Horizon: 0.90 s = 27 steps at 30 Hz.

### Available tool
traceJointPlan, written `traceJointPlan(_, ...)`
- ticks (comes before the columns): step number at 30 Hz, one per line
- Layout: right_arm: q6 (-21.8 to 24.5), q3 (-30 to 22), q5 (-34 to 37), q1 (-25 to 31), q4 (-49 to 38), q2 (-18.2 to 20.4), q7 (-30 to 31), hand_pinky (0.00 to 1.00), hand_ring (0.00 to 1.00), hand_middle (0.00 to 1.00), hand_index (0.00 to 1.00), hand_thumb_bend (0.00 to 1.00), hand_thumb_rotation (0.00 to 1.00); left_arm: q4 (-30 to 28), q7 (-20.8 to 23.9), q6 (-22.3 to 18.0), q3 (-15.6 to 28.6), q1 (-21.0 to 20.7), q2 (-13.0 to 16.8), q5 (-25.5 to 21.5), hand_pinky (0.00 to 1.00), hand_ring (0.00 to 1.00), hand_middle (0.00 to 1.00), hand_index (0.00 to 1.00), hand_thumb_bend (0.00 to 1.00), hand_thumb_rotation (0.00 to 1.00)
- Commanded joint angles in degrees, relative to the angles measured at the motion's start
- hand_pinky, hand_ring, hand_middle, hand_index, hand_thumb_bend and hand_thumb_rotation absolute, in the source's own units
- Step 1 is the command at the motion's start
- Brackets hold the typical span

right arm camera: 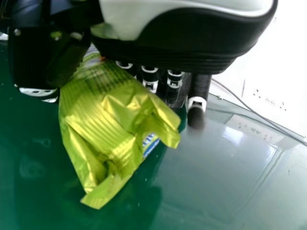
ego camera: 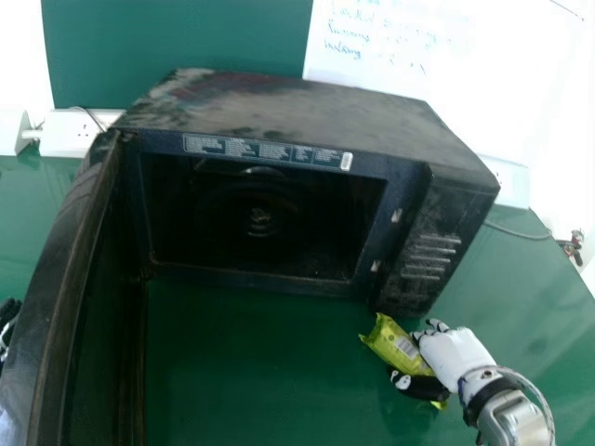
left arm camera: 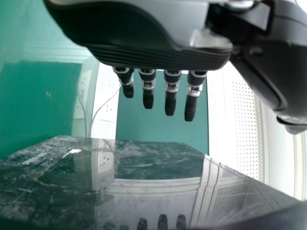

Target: Put biscuit inside oven

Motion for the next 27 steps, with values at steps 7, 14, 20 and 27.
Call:
traceJointPlan(7,-0.4,1.2,0.8,2.6,1.0,0.4,1.0,0.00,0.00,0.00,0.47,0.49,0.03,-1.3,0.7,0.2,0.3,0.7,-1.1,0.7,1.00,0.81,0.86,0.81,1.00,0.91)
traceJointPlan(14,-0.6,0.6,0.9,2.9,0.2,0.3,-0.9,0.00,0.00,0.00,0.47,0.49,0.03,-1.5,0.8,0.3,-0.2,0.5,-1.4,0.3,1.00,0.79,0.86,0.82,1.00,0.91)
traceJointPlan(20,-0.8,-1.1,3.0,3.2,-2.5,0.2,-0.8,0.00,0.00,0.00,0.47,0.49,0.04,-1.6,0.9,1.1,-0.6,0.4,-1.1,-0.3,1.00,0.80,0.87,0.83,1.00,0.92)
traceJointPlan(27,-4.2,-4.0,5.2,3.8,-6.4,-0.2,-2.7,0.00,0.00,0.00,0.47,0.49,0.04,-2.0,1.5,1.9,-1.0,0.3,-1.4,-0.1,0.97,0.80,0.85,0.80,1.00,0.96)
